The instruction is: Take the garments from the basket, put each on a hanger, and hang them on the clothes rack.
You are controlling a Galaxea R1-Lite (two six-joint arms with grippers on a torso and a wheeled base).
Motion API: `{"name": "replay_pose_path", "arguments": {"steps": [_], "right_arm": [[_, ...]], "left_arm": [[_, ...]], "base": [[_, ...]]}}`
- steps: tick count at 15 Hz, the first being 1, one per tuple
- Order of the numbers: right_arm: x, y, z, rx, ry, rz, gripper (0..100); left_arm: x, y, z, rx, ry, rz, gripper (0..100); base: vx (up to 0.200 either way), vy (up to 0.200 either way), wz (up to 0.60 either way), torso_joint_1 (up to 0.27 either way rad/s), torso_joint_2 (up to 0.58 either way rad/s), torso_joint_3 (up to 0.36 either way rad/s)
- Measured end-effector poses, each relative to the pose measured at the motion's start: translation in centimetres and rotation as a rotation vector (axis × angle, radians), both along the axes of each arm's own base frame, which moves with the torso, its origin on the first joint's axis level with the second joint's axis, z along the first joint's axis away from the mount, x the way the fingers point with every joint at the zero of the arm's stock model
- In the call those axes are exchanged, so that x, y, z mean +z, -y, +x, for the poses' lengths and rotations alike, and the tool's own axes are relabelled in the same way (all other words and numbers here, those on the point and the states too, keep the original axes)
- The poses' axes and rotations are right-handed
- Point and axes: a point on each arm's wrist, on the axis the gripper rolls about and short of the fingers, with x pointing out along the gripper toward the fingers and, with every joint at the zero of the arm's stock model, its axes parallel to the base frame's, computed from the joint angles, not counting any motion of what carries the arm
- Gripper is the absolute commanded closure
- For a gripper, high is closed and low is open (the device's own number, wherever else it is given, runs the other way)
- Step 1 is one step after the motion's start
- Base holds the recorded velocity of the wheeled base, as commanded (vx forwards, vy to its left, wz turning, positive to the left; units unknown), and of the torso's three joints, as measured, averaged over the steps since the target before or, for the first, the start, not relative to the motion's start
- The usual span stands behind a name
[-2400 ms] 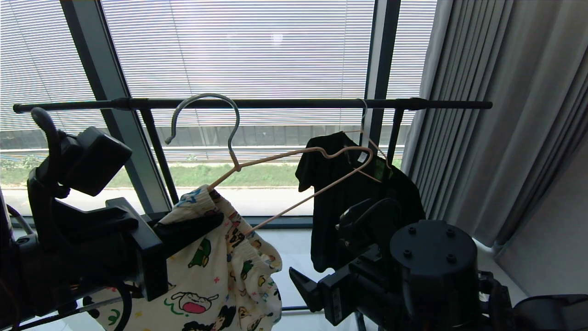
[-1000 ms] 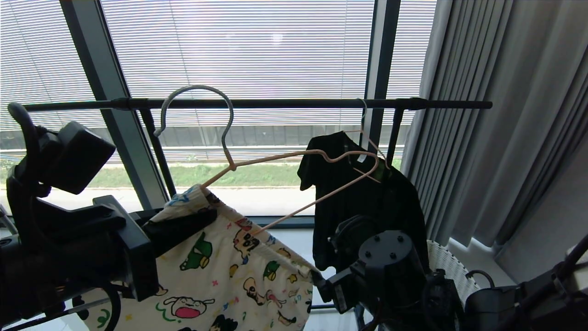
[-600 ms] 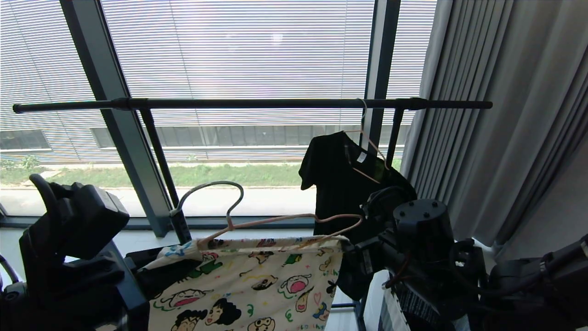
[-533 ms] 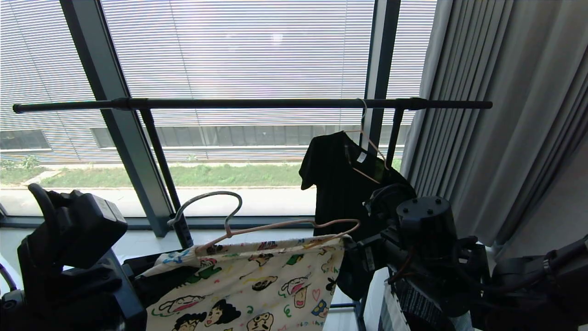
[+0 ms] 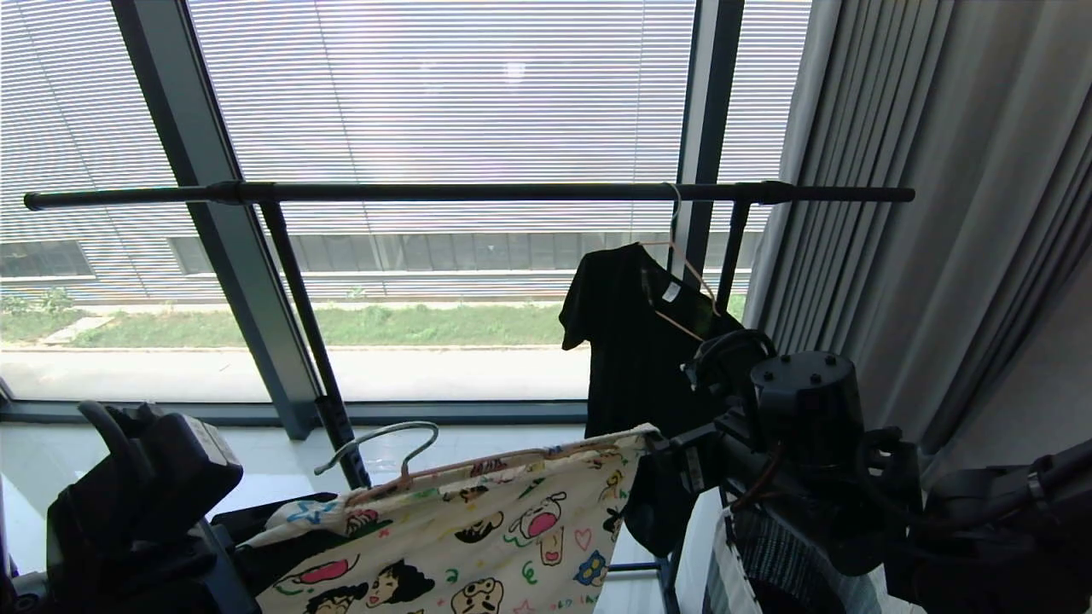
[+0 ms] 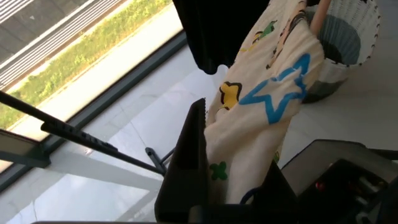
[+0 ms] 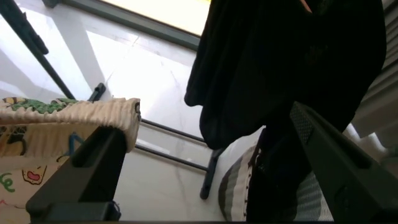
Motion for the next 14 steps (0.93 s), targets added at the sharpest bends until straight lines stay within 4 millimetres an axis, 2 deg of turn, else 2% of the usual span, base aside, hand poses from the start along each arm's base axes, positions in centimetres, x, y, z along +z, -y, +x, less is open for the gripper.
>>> {"name": "replay_pose_path", "arguments": {"steps": [4,7,10,14], "right_arm": [[1.9,0.0,-0.2,0.073,0.06,-0.018,0],[3.2,0.1,-1.4,0.122,0.085,-0.025,0],[4.8,0.5,-2.5,0.273,0.102,0.001,0],[6.1,1.3,-3.9,0.528,0.13,-0.069,0]], "left_arm": [[-1.2,0.2,1.4,0.129,-0.064,0.058,100],[-1.1,0.7,2.6,0.196,-0.095,-0.02,100],[-0.9,1.0,2.7,0.201,-0.097,-0.063,100],[-0.6,2.3,2.4,0.129,-0.088,-0.121,100]], "base": [[0.0,0.0,0.0,0.0,0.0,0.0],[0.0,0.0,0.0,0.0,0.0,0.0],[0.0,0.0,0.0,0.0,0.0,0.0],[0.0,0.0,0.0,0.0,0.0,0.0]]}}
